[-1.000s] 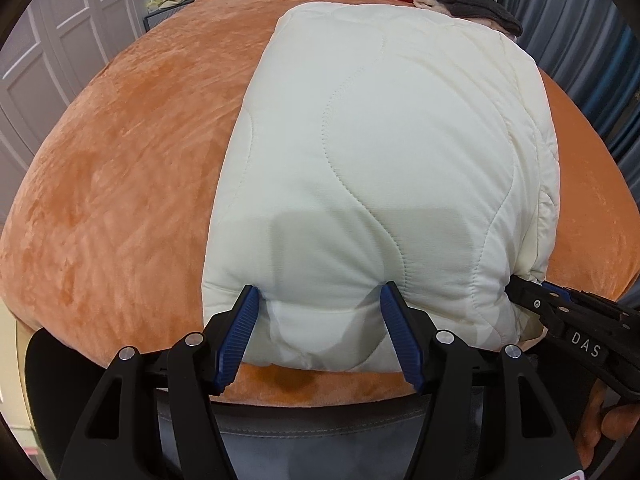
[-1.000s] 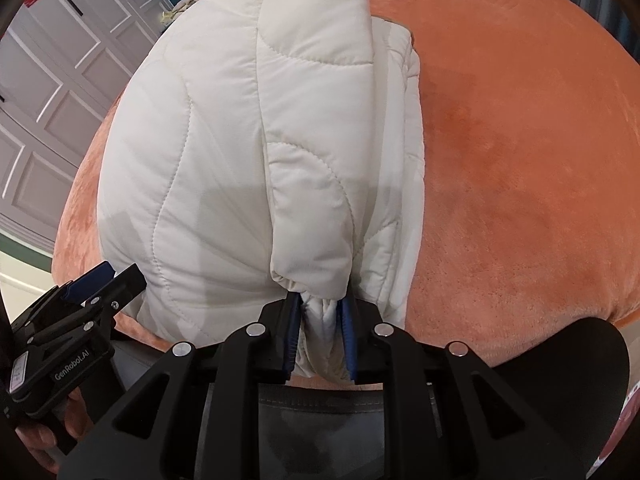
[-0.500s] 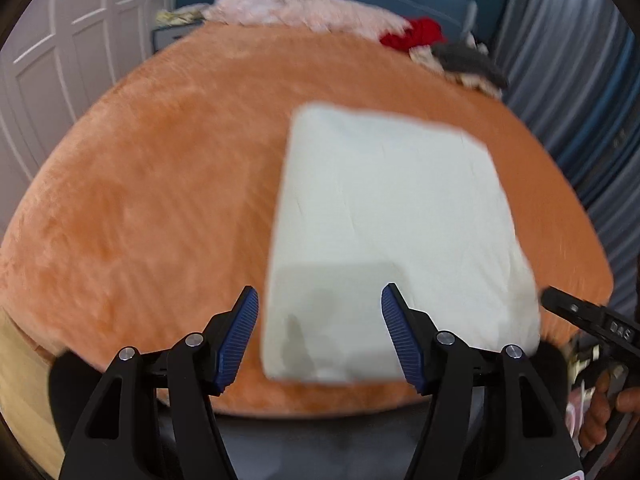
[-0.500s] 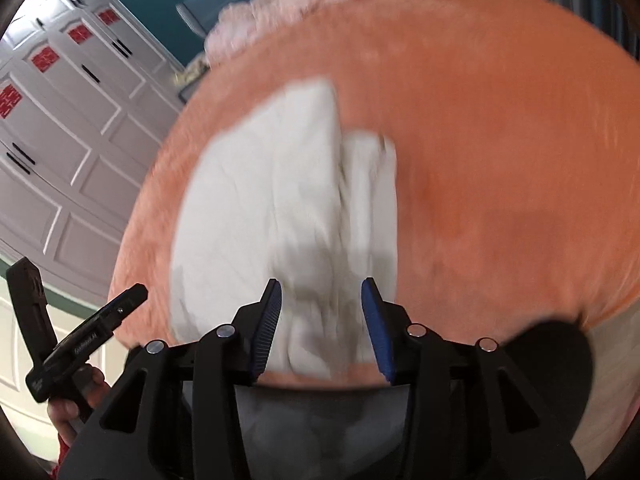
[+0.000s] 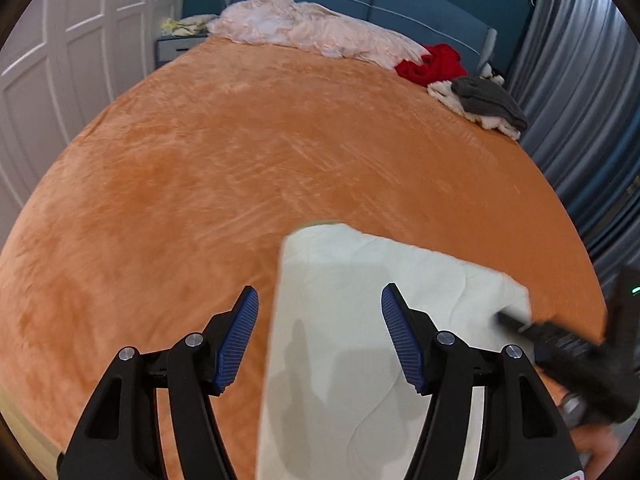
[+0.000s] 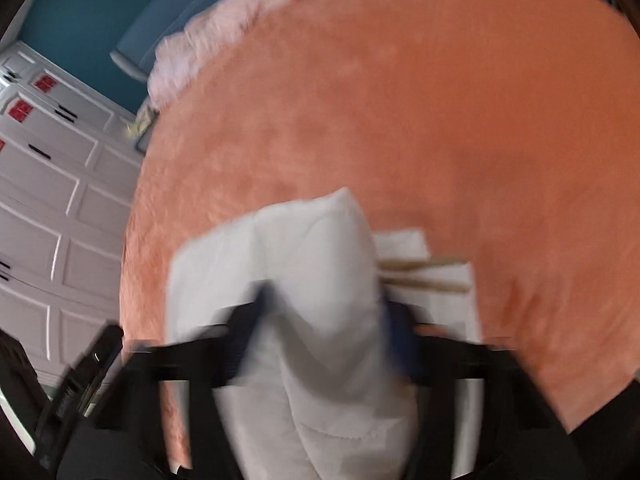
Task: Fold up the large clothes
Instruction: 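Grasp the folded jacket edge with both grippers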
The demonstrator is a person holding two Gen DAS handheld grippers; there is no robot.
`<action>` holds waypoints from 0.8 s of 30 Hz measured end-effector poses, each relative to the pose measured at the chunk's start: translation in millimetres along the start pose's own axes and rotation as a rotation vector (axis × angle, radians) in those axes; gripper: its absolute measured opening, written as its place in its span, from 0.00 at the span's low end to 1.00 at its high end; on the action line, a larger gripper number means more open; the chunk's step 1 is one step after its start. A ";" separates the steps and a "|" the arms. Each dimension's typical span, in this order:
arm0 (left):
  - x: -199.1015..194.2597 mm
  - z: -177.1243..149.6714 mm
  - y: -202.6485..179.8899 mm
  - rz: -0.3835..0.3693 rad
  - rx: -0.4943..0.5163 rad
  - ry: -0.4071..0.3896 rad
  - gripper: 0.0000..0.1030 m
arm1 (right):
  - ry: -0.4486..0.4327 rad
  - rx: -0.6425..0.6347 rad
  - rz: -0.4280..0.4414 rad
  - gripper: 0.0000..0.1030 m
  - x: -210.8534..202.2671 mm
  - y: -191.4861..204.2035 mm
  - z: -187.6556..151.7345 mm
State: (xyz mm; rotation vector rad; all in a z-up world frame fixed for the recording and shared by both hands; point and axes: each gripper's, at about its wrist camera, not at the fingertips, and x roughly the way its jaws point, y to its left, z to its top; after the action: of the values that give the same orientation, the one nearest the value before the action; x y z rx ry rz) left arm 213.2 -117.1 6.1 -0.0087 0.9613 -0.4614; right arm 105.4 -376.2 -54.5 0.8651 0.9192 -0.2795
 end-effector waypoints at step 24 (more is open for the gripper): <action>125.1 -39.1 -32.5 0.151 0.060 0.080 0.63 | -0.155 -0.251 -0.236 0.25 60.7 -20.7 -13.8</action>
State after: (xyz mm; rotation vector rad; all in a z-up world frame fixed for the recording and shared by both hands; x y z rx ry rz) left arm 230.6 -186.7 -108.3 0.1364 1.0187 -0.3534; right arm 122.5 -370.7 -117.6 0.4969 0.8901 -0.4191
